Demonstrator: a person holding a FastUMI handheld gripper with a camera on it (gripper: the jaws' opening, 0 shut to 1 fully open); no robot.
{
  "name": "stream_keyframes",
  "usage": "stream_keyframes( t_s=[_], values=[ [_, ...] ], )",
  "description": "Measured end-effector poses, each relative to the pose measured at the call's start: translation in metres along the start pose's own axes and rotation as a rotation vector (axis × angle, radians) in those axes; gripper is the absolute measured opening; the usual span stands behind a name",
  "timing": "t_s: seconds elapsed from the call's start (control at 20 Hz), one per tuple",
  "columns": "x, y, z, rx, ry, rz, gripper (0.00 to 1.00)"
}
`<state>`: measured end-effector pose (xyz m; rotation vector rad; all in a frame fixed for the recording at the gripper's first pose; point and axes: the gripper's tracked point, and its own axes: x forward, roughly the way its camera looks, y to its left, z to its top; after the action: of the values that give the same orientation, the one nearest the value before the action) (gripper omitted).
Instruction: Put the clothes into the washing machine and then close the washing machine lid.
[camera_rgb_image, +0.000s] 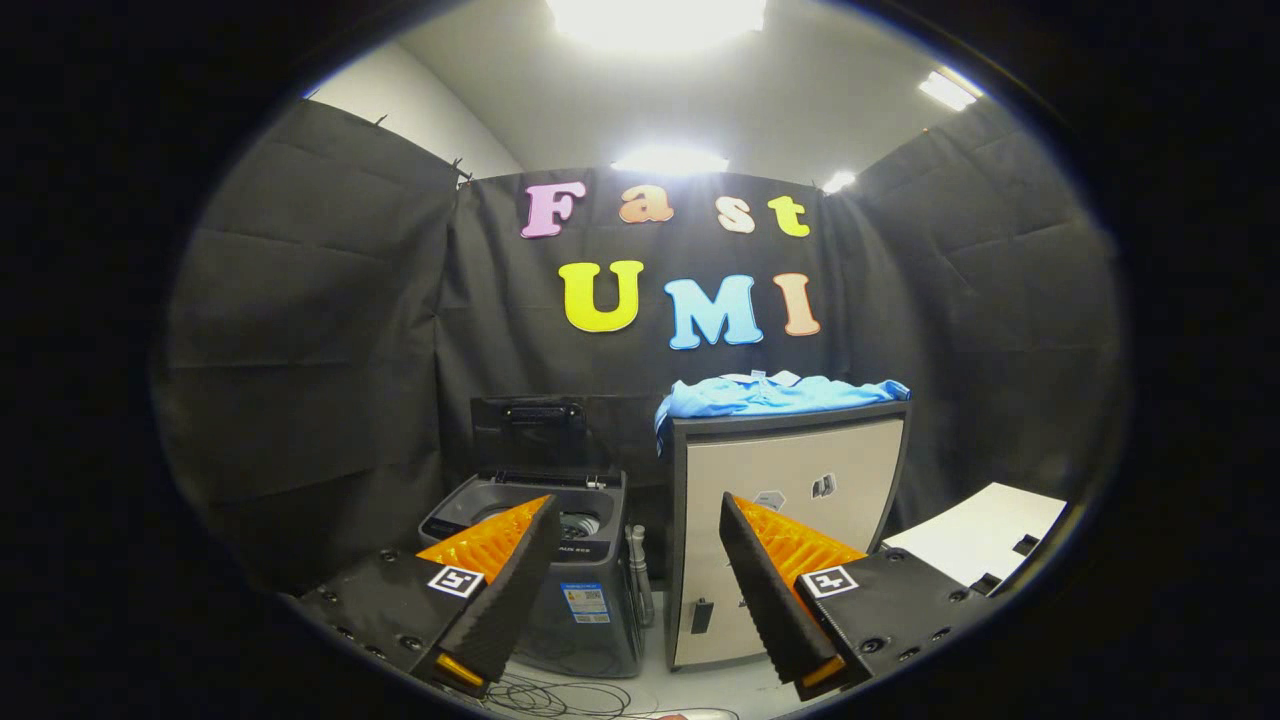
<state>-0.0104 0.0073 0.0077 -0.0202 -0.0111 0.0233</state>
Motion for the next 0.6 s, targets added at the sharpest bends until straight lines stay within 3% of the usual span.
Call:
stream_keyframes(
  t_s=[0.3, 0.6],
  values=[
    [0.017, -0.008, 0.032, 0.003, -0.041, -0.018, 0.99],
    [0.065, -0.043, 0.066, 0.019, -0.064, -0.05, 0.99]
  ],
)
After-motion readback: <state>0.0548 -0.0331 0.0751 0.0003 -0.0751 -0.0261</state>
